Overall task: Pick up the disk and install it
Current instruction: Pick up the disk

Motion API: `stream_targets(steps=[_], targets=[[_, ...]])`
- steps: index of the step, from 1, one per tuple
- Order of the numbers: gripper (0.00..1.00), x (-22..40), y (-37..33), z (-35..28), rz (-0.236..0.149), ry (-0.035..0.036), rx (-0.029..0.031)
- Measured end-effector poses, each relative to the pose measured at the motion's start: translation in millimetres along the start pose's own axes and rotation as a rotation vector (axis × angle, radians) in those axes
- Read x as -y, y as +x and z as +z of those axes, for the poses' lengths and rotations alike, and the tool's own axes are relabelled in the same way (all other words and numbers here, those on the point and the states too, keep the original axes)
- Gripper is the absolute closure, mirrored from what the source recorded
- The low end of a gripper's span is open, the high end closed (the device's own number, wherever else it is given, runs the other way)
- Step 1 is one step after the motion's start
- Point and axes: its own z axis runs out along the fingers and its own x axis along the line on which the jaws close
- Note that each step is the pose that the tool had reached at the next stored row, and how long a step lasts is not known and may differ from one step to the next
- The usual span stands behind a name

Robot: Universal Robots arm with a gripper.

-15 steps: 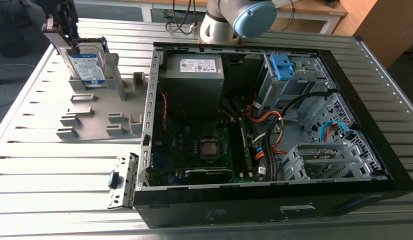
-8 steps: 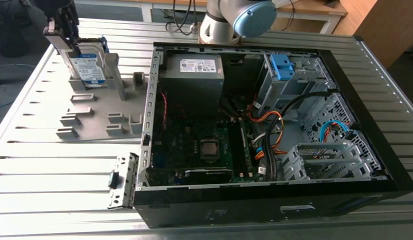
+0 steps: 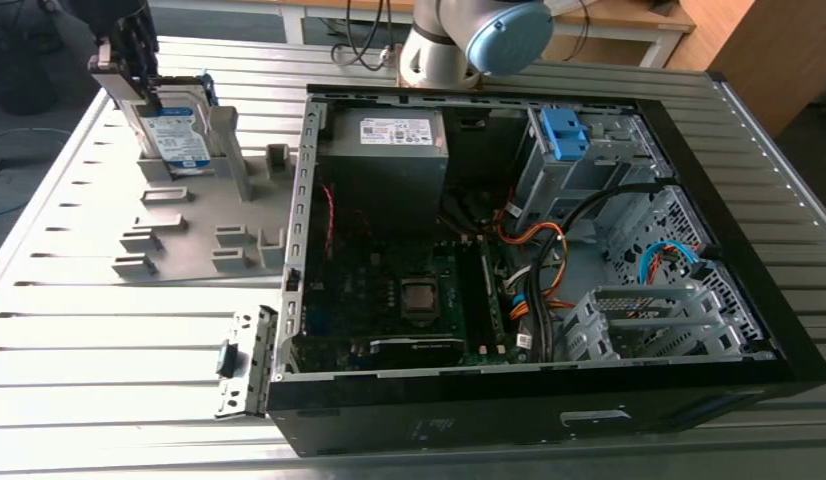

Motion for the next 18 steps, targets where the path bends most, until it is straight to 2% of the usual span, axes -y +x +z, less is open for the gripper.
stream_targets(steps=[3, 5, 18], targets=[[0.55, 0.0, 0.0, 0.2, 0.000, 0.0000, -0.0001], [0.64, 0.0, 0.0, 0.3, 0.000, 0.0000, -0.0001], [0.64, 0.0, 0.0, 1.0, 0.000, 0.0000, 0.0000]])
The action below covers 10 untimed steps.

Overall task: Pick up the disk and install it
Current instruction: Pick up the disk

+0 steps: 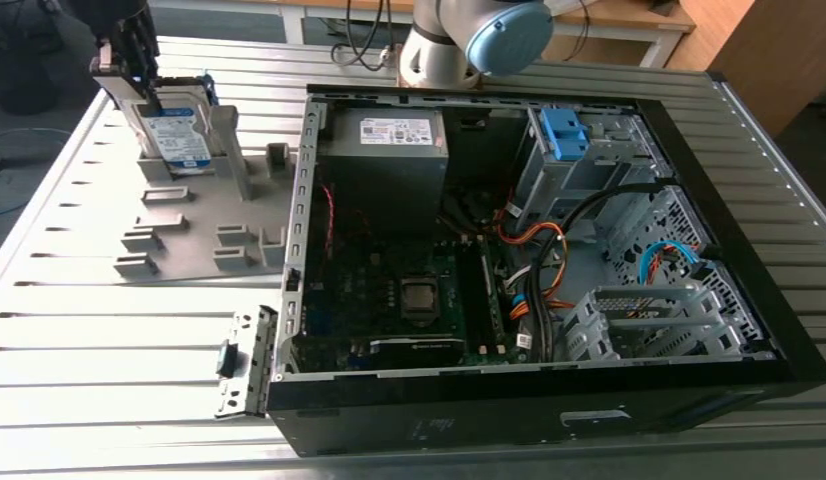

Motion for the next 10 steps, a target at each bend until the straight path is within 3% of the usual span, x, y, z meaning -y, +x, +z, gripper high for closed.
stream_targets(steps=[10], targets=[[0.64, 0.0, 0.0, 0.5, 0.000, -0.0001, 0.0000]])
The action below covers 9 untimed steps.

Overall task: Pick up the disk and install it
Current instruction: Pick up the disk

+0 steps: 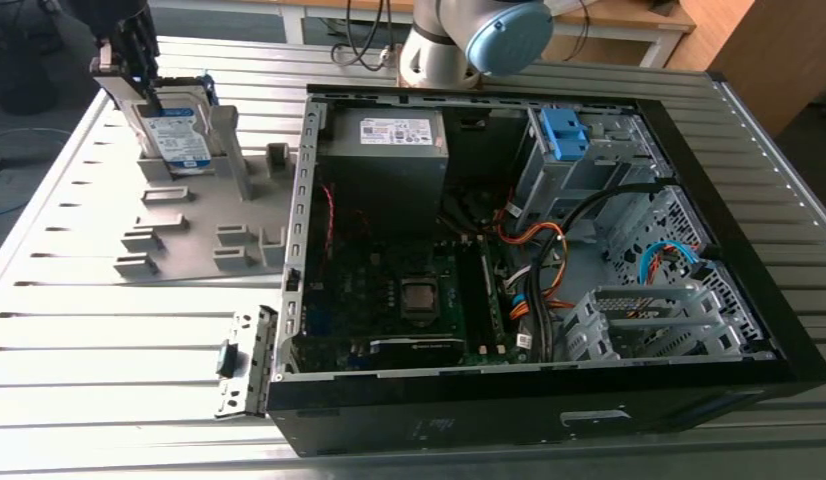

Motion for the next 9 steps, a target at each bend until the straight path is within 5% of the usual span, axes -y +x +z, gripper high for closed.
stream_targets(steps=[4, 9], targets=[[0.64, 0.1, -0.1, -0.8, 0.000, 0.0010, 0.0004], [0.64, -0.2, -0.4, -10.2, 0.000, 0.0003, 0.0001]])
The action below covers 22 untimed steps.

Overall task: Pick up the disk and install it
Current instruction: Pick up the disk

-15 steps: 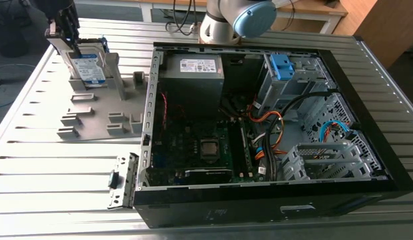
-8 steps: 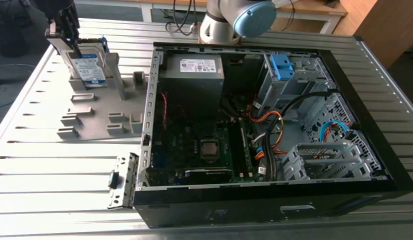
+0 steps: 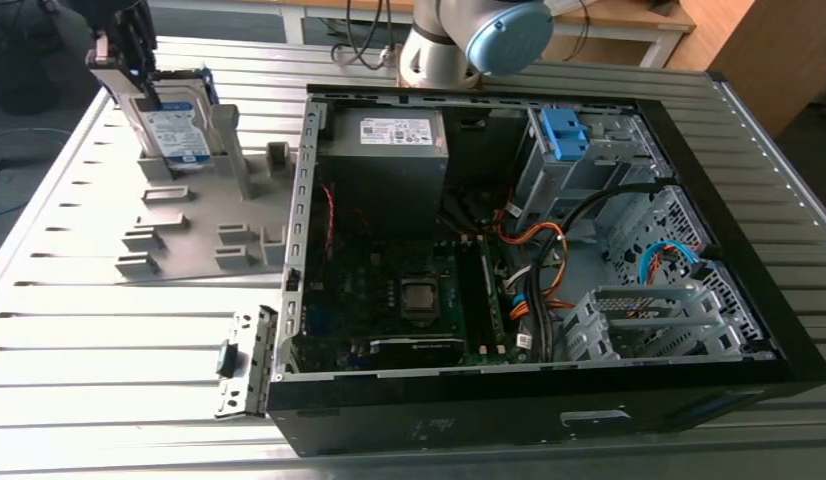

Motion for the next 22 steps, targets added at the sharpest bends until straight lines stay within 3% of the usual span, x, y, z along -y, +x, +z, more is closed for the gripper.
stream_targets(steps=[15, 22], targets=[[0.64, -0.4, -0.7, -19.2, 0.000, -0.0001, 0.0005], [0.64, -0.4, -0.9, -23.6, 0.000, -0.0001, 0.0005]])
